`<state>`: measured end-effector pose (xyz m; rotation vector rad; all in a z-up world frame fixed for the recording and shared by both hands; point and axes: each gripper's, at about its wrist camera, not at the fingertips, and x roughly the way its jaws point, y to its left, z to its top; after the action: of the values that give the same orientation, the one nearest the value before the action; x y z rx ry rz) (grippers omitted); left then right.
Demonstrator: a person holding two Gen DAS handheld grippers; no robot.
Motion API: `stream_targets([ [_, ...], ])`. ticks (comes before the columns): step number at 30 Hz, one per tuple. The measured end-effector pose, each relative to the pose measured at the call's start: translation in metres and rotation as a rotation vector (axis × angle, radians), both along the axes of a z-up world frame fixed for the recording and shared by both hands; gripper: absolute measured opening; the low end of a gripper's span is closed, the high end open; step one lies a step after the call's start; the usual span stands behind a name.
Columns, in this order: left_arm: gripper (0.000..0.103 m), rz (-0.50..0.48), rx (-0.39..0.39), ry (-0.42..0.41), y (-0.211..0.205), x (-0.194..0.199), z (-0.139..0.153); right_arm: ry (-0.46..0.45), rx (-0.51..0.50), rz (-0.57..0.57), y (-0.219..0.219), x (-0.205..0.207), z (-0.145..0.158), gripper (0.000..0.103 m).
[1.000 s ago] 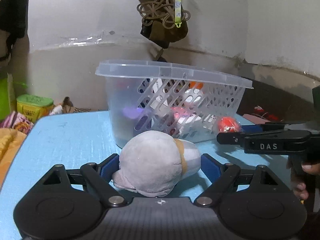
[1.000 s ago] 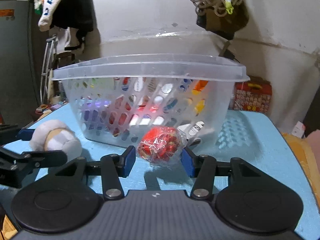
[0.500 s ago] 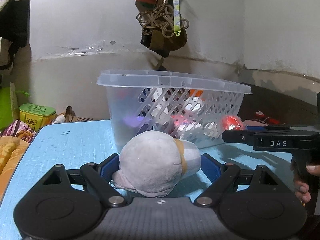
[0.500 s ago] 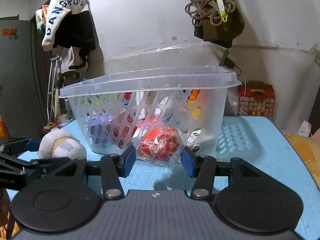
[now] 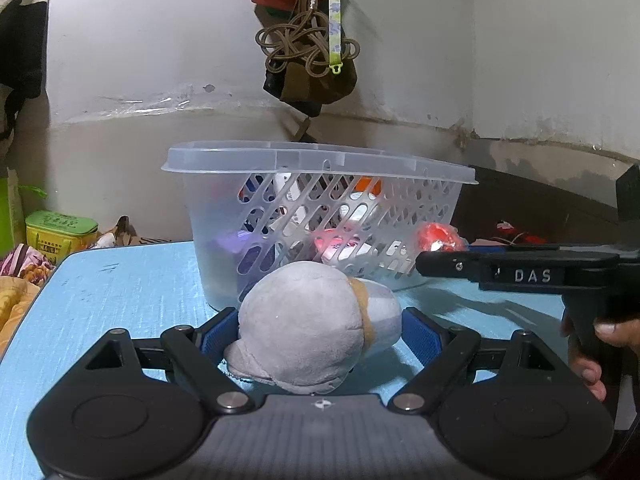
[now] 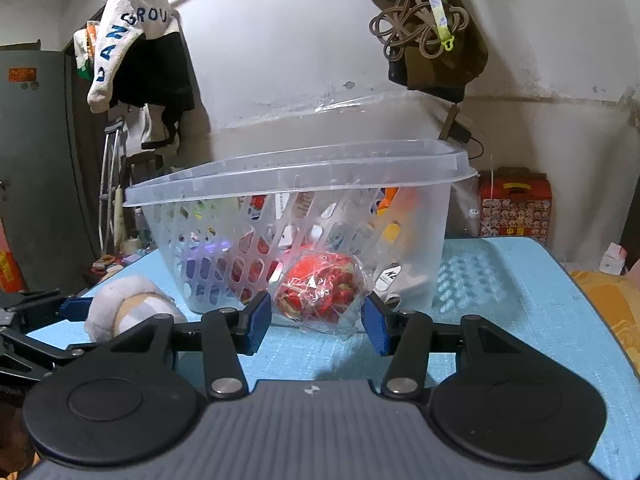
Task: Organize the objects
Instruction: 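Lift the red ball and grey plush and carry both over the basket, then open both tools to drop the red ball and grey plush into the basket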
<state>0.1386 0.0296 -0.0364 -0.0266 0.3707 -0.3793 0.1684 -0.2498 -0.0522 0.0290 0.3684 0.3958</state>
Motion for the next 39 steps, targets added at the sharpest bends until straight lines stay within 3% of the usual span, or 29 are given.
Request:
stream_targets([
  [12, 0.089, 0.016, -0.076, -0.053, -0.005, -0.028, 0.014, -0.039, -0.008, 0.043, -0.02, -0.05, 0.027, 0.053],
  [16, 0.089, 0.034, -0.104, -0.135, -0.005, -0.043, 0.042, -0.074, 0.037, 0.059, -0.032, -0.043, 0.061, 0.053],
  [18, 0.089, 0.039, -0.099, -0.178, -0.007, -0.042, 0.067, -0.124, 0.009, 0.044, -0.027, -0.033, 0.083, 0.053],
  [20, 0.089, 0.029, -0.091, -0.193, -0.011, -0.031, 0.092, -0.128, -0.05, 0.007, -0.013, -0.007, 0.101, 0.053],
  [24, 0.089, 0.052, -0.049, -0.147, -0.025, 0.025, 0.136, -0.031, -0.114, 0.007, 0.012, 0.063, 0.116, 0.053],
  [30, 0.089, 0.12, -0.01, 0.006, -0.033, 0.103, 0.148, 0.033, -0.175, 0.007, 0.025, 0.111, 0.111, 0.056],
  [32, 0.09, 0.125, -0.016, 0.03, -0.033, 0.114, 0.142, 0.032, -0.181, -0.001, 0.023, 0.116, 0.108, 0.064],
  [34, 0.096, 0.134, -0.029, 0.061, -0.032, 0.123, 0.135, 0.03, -0.177, -0.007, 0.021, 0.119, 0.105, 0.102],
  [36, 0.103, 0.151, -0.058, 0.07, -0.025, 0.129, 0.128, 0.011, -0.15, -0.027, 0.015, 0.115, 0.103, 0.103],
  [39, 0.103, 0.18, -0.088, 0.03, -0.019, 0.122, 0.124, -0.001, -0.153, -0.033, 0.012, 0.105, 0.1, 0.103],
])
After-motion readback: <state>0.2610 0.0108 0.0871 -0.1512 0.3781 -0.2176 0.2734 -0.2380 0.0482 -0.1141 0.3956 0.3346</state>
